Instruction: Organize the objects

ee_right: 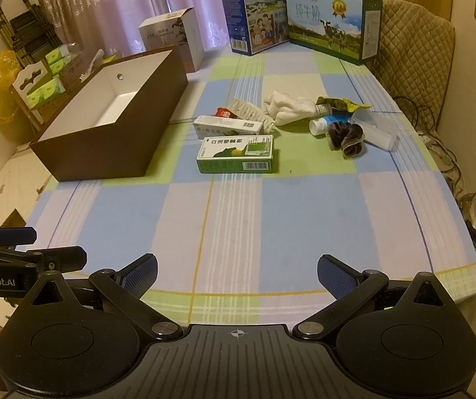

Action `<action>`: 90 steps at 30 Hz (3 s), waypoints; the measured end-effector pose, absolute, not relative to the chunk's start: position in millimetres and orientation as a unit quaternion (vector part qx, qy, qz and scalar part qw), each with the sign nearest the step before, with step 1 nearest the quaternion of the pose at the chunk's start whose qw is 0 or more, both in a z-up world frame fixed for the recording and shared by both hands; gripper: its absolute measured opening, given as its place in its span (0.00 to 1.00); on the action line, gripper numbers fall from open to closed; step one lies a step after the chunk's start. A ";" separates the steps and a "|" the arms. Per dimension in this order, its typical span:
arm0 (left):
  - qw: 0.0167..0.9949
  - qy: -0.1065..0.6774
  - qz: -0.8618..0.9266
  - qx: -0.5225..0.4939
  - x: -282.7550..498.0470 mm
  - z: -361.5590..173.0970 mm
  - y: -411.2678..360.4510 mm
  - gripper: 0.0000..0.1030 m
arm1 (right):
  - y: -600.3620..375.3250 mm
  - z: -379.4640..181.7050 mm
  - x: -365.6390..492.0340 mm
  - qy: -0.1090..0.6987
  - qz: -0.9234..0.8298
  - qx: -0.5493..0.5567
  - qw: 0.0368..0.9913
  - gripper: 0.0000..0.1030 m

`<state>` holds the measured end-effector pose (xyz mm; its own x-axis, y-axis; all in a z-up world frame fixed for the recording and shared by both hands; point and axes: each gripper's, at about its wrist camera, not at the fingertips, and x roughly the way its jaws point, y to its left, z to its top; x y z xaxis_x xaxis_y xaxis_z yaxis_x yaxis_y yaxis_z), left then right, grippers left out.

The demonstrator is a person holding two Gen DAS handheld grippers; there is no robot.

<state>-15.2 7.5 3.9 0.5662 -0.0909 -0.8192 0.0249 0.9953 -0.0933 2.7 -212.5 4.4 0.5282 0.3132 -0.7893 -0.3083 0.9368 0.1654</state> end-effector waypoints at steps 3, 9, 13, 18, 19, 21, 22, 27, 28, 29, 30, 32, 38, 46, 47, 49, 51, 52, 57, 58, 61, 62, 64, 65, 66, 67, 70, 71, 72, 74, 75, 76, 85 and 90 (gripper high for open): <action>0.883 0.466 -0.035 -0.035 -15.7 4.0 7.8 0.97 | -212.6 3.3 0.7 0.453 0.176 0.004 0.874 0.98; 0.881 0.469 -0.038 -0.036 -12.4 4.4 7.0 0.97 | -216.1 0.7 5.7 0.455 0.176 0.006 0.873 0.98; 0.879 0.473 -0.037 -0.040 -6.8 3.5 5.5 0.98 | -220.1 -1.0 13.4 0.454 0.180 0.008 0.872 0.98; 0.875 0.481 -0.038 -0.046 7.6 -1.4 -1.2 0.99 | -231.2 -2.9 30.2 0.454 0.184 0.008 0.872 0.98; 0.875 0.481 -0.039 -0.047 11.0 -2.1 -3.3 0.99 | -233.2 -2.6 34.0 0.453 0.185 0.007 0.872 0.98; 0.874 0.481 -0.043 -0.049 18.3 -3.4 -6.9 0.99 | -239.0 -1.6 42.6 0.447 0.188 0.004 0.875 0.98; 0.874 0.481 -0.045 -0.050 21.7 -3.9 -8.0 0.99 | -242.0 -1.2 46.3 0.444 0.188 0.003 0.876 0.98; 0.876 0.477 -0.057 -0.048 43.8 -9.9 -20.6 0.99 | -259.2 -3.3 65.2 0.435 0.186 -0.002 0.881 0.98; 0.876 0.476 -0.059 -0.047 48.0 -11.6 -22.6 0.99 | -263.0 -4.5 68.9 0.433 0.185 -0.002 0.882 0.98; 0.877 0.475 -0.061 -0.046 52.7 -14.0 -24.9 0.99 | -266.5 -5.5 72.4 0.432 0.184 -0.003 0.883 0.98; 0.877 0.474 -0.063 -0.044 56.7 -16.4 -26.8 0.99 | -270.2 -7.0 76.4 0.432 0.180 -0.003 0.884 0.98; 0.879 0.470 -0.066 -0.037 67.1 -21.5 -32.4 0.99 | -277.2 -9.9 84.0 0.432 0.174 -0.001 0.885 0.98; 0.884 0.460 -0.083 -0.017 94.8 -33.6 -44.0 0.99 | -303.6 -17.9 107.2 0.442 0.152 0.017 0.884 0.98; 0.884 0.448 -0.126 0.040 142.7 -52.1 -62.7 0.99 | -346.2 -24.3 129.7 0.452 0.100 0.049 0.885 0.98; 0.884 0.447 -0.131 0.047 148.8 -55.2 -64.3 0.99 | -351.3 -25.5 132.3 0.453 0.094 0.051 0.885 0.98; 0.882 0.446 -0.138 0.066 163.8 -61.9 -68.5 0.99 | -360.6 -28.6 136.6 0.454 0.083 0.055 0.885 0.98; 0.882 0.441 -0.148 0.075 174.3 -66.0 -71.3 0.99 | -369.3 -30.9 140.3 0.458 0.072 0.062 0.884 0.98; 0.881 0.440 -0.154 0.079 180.6 -68.1 -72.4 0.99 | -372.7 -32.0 141.5 0.459 0.068 0.065 0.883 0.98; 0.876 0.434 -0.187 0.092 205.3 -75.6 -80.6 0.99 | -383.4 -36.9 147.1 0.468 0.058 0.072 0.879 0.98; 0.874 0.436 -0.191 0.094 210.6 -78.0 -81.8 0.99 | -384.6 -37.7 148.1 0.468 0.059 0.073 0.879 0.98; 0.868 0.442 -0.202 0.098 223.8 -84.0 -85.1 0.99 | -386.2 -40.8 152.0 0.472 0.059 0.075 0.876 0.98; 0.866 0.445 -0.206 0.101 228.3 -86.4 -86.4 0.99 | -386.6 -42.1 153.7 0.473 0.060 0.077 0.876 0.98; 0.858 0.453 -0.218 0.102 235.8 -91.9 -88.3 0.99 | -386.8 -44.1 156.2 0.477 0.060 0.080 0.873 0.98; 0.856 0.456 -0.222 0.103 239.5 -94.9 -89.3 0.99 | -386.7 -44.8 157.1 0.479 0.061 0.080 0.872 0.98; 0.852 0.461 -0.225 0.105 242.8 -98.0 -90.1 0.99 | -386.5 -45.7 158.0 0.480 0.061 0.079 0.872 0.98; 0.848 0.467 -0.227 0.106 245.6 -100.2 -91.3 0.99 | -386.3 -46.3 158.7 0.481 0.061 0.079 0.871 0.98; 0.842 0.470 -0.243 0.109 247.8 -102.5 -93.6 0.99 | -385.9 -48.0 160.7 0.484 0.063 0.079 0.869 0.98; 0.840 0.469 -0.248 0.112 246.7 -102.2 -95.0 0.99 | -385.7 -48.6 161.4 0.485 0.064 0.079 0.869 0.98; 0.839 0.469 -0.251 0.113 245.7 -101.8 -96.0 0.99 | -385.2 -49.1 162.3 0.486 0.064 0.079 0.868 0.98; 0.836 0.469 -0.261 0.114 240.5 -100.1 -99.3 0.99 | -384.5 -49.4 163.6 0.486 0.067 0.080 0.868 0.98; 0.834 0.468 -0.271 0.114 236.4 -99.6 -101.5 0.99 | -383.6 -49.4 164.5 0.486 0.068 0.080 0.867 0.98; 0.832 0.466 -0.278 0.118 233.0 -99.4 -104.2 0.99 | -383.1 -49.4 165.0 0.486 0.069 0.080 0.867 0.98; 0.820 0.475 -0.264 0.181 250.4 -105.7 -102.2 0.99 | -377.1 -50.4 165.3 0.490 0.082 0.074 0.865 0.98; 0.799 0.502 -0.271 0.192 246.6 -119.0 -104.4 0.96 | -381.9 -50.6 162.7 0.490 0.074 0.079 0.865 0.98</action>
